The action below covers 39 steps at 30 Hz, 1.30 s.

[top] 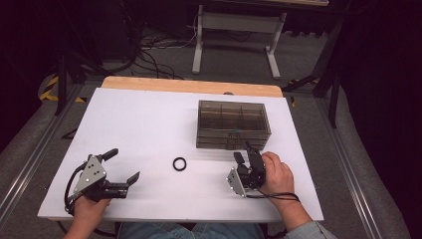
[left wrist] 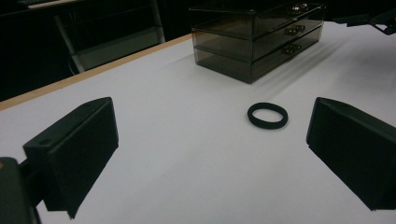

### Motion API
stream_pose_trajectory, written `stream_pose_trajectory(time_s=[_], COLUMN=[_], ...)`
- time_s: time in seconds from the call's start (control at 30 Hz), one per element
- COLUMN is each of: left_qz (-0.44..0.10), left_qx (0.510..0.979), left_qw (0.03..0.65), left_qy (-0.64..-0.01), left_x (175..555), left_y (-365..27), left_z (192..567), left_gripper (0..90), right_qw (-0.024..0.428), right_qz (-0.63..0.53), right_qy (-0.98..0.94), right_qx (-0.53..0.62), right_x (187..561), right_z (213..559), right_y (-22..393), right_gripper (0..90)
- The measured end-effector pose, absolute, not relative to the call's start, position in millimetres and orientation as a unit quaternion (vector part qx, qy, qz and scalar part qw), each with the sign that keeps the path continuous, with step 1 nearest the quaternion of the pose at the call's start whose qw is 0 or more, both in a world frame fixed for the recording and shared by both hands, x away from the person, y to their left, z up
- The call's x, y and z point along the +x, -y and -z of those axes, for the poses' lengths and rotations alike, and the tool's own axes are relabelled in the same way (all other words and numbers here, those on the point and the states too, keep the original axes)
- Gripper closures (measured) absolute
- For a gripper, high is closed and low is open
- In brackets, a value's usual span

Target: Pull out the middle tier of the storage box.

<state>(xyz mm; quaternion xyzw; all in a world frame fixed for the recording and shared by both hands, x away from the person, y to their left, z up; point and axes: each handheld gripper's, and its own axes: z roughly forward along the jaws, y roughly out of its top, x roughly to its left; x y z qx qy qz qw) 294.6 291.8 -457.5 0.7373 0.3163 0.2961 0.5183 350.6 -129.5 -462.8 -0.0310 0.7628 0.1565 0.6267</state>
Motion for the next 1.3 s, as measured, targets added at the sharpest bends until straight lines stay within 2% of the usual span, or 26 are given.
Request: stream_pose_trajectory(time_s=[0.67,1.3], left_qz=[-0.298,-0.303], left_qx=[0.734,0.731], left_qw=[0.519,0.516], left_qy=[-0.321,-0.327], left_x=[290.9,286.0], left_y=[-294.1,-298.7], left_z=[457.6,457.9], left_gripper=[2.9,2.9], right_qw=[0.631,0.643], right_qz=[-0.127,-0.086], right_qy=[-0.763,-0.757], right_qx=[-0.06,-0.076], right_x=[359.5,374.0], right_z=[479.0,496.2], right_y=[125.0,116.0], right_gripper=[44.8,54.6])
